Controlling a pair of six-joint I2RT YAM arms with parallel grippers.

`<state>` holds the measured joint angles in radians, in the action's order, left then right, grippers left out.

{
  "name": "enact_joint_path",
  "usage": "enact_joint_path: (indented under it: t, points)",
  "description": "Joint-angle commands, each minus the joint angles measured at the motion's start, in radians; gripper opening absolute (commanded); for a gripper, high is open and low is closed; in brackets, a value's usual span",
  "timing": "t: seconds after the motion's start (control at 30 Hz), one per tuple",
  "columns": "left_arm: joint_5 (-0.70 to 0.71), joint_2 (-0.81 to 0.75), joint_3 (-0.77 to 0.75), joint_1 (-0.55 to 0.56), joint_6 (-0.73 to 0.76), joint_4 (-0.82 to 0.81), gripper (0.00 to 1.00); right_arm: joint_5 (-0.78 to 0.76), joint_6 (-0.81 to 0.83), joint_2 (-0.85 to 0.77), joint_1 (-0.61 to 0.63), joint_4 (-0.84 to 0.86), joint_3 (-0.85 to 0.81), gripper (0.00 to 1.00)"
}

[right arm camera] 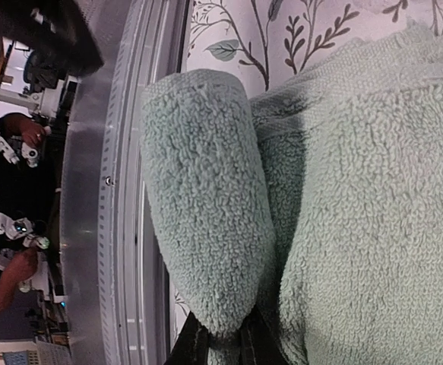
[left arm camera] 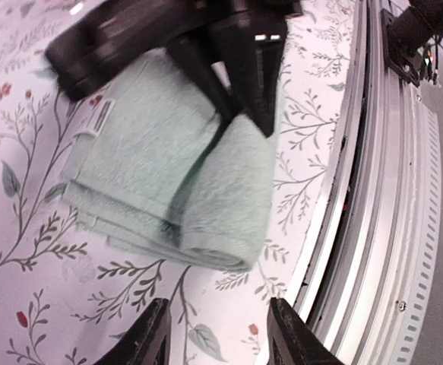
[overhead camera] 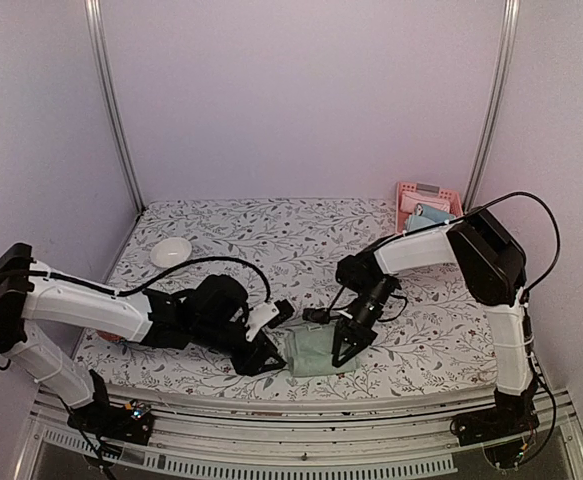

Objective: Roll the towels
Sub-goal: Roll the towel at the center of the board.

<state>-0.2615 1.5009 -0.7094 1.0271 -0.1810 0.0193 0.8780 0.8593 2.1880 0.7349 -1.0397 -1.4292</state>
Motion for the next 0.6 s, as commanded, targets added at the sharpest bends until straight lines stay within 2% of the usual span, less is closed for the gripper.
enact_joint_path:
  t: [0.0,0.23,0.43,0.57]
  points:
    - [0.282,-0.016,-0.02,0.158,0.127,-0.027,0.47,-0.073,0.017,0.168,-0.031,-0.189,-0.062,0.05]
    - [0.454,0.149,-0.191,0.297,0.329,0.06,0.5,-0.098,-0.018,0.251,-0.037,-0.218,-0.121,0.05]
    - [0.558,0.322,-0.319,0.315,0.458,0.105,0.5,-0.09,-0.026,0.263,-0.037,-0.218,-0.119,0.06]
    - [0.595,0.391,-0.359,0.315,0.493,0.132,0.44,-0.079,-0.029,0.252,-0.038,-0.215,-0.119,0.06]
